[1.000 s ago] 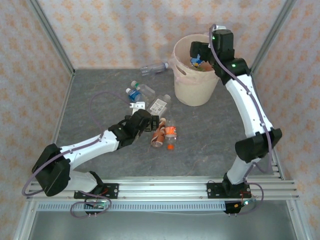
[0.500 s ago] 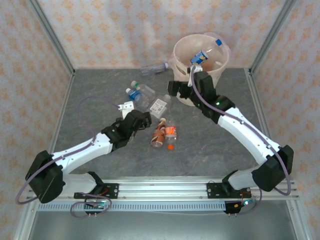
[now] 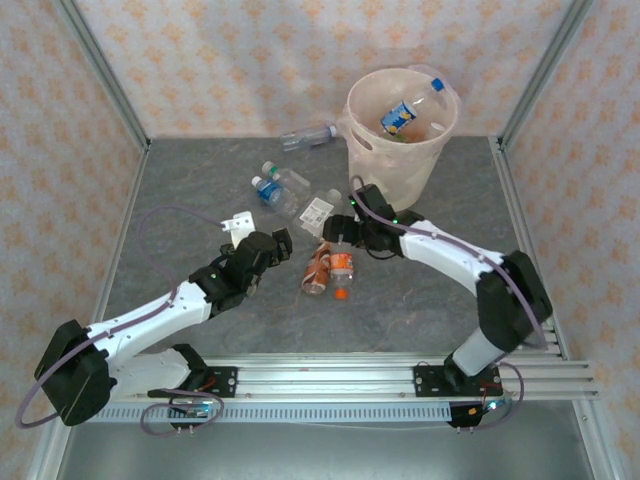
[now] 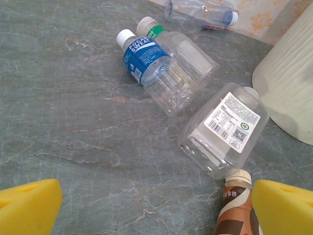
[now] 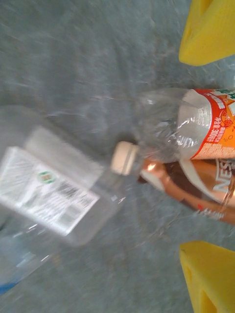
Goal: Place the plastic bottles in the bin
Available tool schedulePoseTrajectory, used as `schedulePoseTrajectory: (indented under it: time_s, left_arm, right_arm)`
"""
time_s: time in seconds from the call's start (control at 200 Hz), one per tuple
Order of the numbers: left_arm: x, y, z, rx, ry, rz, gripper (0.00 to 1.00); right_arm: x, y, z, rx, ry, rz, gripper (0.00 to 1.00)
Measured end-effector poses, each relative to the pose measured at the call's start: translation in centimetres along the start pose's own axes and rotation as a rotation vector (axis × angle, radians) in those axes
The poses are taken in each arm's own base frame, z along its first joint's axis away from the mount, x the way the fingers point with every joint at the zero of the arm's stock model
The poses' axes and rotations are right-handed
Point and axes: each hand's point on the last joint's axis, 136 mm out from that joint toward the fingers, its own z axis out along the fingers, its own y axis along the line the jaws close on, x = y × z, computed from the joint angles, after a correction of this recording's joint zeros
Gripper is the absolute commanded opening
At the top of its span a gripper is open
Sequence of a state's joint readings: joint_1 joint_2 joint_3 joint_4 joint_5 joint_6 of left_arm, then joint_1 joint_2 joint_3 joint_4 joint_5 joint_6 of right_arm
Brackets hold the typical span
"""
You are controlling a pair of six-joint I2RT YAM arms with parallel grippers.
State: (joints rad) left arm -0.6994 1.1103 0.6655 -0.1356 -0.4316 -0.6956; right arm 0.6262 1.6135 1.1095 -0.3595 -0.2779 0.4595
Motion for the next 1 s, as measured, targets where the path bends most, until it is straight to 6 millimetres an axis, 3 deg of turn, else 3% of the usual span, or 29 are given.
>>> schedulePoseTrajectory:
  time_s: [0.095,0.195,0.415,0.575,0.776,1.001]
  left_arm:
    - [0.0,0.0,0.0,0.0,0.0,-0.006,1.0]
    - [0.0,0.0,0.0,0.0,0.001,-0.011,1.0]
    - [0.3,0.1,0.3,-0.008,0.008,-0.004,1.0]
    - [0.9,0.1,0.7,-0.02,0.022,0.009,1.0]
    - [1.4,0.2,1.1,-0.029,0.036,0.02,1.0]
    - [1.2,-0.1,1.2,-0.026,0.033,0.017,1.0]
  right_arm:
    - [2.4,-0.8,1.8,0.035,0.097,0.002,0.84]
    - [3.5,-1.2,2.2,0.054,0.137,0.01,0.82]
    - [4.1,-1.8,2.9,0.082,0.155,0.026,0.8]
    - [4.7,-3.3,4.0,0.148,0.172,0.034,0.78]
    - [4.5,-5.3,3.9,0.257,0.137,0.025,0.75]
    - [4.9,-6.0,4.6,0.296,0.141,0.024,0.72]
